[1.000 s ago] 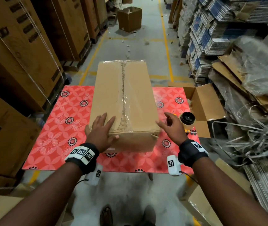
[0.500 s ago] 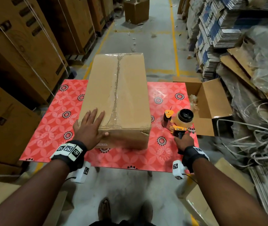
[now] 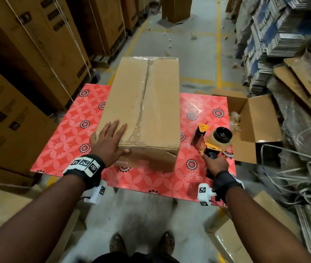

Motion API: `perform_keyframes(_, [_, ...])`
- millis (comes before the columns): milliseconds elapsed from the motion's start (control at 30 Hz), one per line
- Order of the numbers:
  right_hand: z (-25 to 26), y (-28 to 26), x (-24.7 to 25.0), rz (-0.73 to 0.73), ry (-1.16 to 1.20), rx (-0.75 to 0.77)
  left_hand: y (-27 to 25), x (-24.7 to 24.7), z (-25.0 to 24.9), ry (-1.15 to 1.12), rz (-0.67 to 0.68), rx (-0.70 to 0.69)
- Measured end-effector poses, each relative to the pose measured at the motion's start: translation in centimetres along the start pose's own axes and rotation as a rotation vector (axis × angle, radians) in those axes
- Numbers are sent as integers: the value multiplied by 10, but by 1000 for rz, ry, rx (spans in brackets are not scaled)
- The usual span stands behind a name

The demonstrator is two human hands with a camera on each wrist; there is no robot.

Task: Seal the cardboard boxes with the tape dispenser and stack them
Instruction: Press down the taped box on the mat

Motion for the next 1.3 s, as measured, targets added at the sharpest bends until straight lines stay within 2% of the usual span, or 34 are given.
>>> perform_keyframes(233, [58, -69, 36, -147, 165, 264, -4, 4, -1, -5, -8, -18])
perform_keyframes(400, [119, -127, 54, -97, 307, 438, -3, 4, 0, -4, 74, -34])
perform_keyframes(467, [139, -148, 55, -80, 297, 490, -5, 17, -1, -48, -2, -9])
perform_keyframes(500, [149, -160, 56, -77, 291, 516, -8, 30, -3, -148, -86, 12])
perform_keyframes(567, [167, -181, 52, -75, 285, 583, -18, 53, -7, -523, -231, 17])
perform_keyframes(600, [176, -193, 49, -74, 278, 623, -23, 62, -10, -758, -228, 19])
perform_keyframes(667, [188, -210, 39, -79, 260, 695, -30, 60, -22, -1265, -37, 114])
perform_keyframes(733, [198, -227, 23, -68, 231, 748, -37, 49, -35, -1704, 269, 295])
perform_keyframes(800, [207, -242, 7, -41, 199, 796, -43, 44, -41, -1994, 504, 413])
perform_keyframes(833, [212, -248, -1, -19, 197, 820, -45, 43, -38, -2094, 558, 453])
perform_keyframes(967, [221, -265, -27, 28, 178, 884, -55, 36, -3, -2275, 520, 582])
perform_keyframes(1133, [231, -278, -42, 34, 111, 952, -67, 25, 36, -2336, 508, 552])
perform_keyframes(1300, [236, -281, -46, 95, 136, 978, -67, 9, 61, -2346, 412, 522])
Point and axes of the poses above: each hand's wrist, its own y-axis towards the middle knuckle, its own x-axis out of the back of the hand, z = x × y, the point moved 7 cm from there along y, towards the middle knuckle, and after that the axes turned 2 degrees about -z, right-handed, at the moved point
